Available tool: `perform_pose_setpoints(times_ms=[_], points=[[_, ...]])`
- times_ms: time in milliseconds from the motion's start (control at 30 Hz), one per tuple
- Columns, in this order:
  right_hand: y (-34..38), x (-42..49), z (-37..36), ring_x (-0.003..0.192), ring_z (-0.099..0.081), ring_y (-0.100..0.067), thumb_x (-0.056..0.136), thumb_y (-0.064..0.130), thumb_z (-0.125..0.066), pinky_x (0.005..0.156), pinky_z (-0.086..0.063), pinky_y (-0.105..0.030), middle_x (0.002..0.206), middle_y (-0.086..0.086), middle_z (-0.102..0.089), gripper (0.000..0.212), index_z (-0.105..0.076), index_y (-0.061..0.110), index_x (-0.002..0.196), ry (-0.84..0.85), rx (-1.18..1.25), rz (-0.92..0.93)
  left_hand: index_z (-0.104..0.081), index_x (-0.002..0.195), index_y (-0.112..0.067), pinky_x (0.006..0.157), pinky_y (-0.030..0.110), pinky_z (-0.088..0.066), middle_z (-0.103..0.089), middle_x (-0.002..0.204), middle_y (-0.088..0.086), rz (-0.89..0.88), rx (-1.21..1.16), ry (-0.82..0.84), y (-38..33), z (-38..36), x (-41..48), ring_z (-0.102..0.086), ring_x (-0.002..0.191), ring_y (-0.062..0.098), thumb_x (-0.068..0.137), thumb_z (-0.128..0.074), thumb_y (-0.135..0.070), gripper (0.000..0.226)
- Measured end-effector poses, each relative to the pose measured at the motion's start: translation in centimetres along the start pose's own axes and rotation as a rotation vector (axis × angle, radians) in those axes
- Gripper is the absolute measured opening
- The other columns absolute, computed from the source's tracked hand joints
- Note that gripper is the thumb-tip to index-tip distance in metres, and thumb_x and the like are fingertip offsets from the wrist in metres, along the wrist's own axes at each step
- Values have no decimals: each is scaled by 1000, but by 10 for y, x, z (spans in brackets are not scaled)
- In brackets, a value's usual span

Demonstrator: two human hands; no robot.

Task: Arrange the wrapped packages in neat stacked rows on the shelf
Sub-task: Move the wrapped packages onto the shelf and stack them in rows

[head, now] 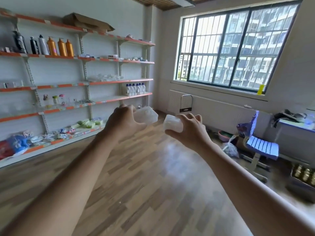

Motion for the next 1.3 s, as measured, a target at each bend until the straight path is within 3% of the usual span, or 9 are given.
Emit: perform_pose_setpoints(times_ms=[300,900,1100,1300], points=[[-46,166,-91,120,-34,-29,78,65,-63,88,-41,-44,130,-5,-50,74,-47,25,137,29,7,-7,-50,134,-10,90,33,-42,-50,131,12,47,41,20,43,-84,165,-49,118,28,75,-75,-41,71],[-176,581,-287,119,-34,-30,77,66,-63,88,-40,-44,128,-5,-50,75,-45,27,139,46,88,67,-50,132,-10,95,36,-41,-50,129,10,109,136,-9,113,-262,566,-47,119,26,76,-74,-42,69],[-205,714,-367,119,-35,-30,79,65,-61,84,-38,-42,128,-5,-50,74,-43,27,140,64,55,91,-49,133,-11,96,35,-41,-49,130,9,121,122,6,160,-325,699,-45,121,25,77,-74,-42,69],[-229,869,-466,120,-35,-31,80,65,-59,92,-42,-45,127,-9,-49,74,-43,25,140,93,45,98,-50,130,-10,95,32,-39,-47,129,8,91,106,16,228,-394,853,-43,120,25,76,-74,-40,67]])
Point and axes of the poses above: each hand's wrist, its own x-axis towards the middle knuckle, its own z-axis out of the back of the hand, y = z × x, the point moved 7 cm from there along x, towards the middle knuckle
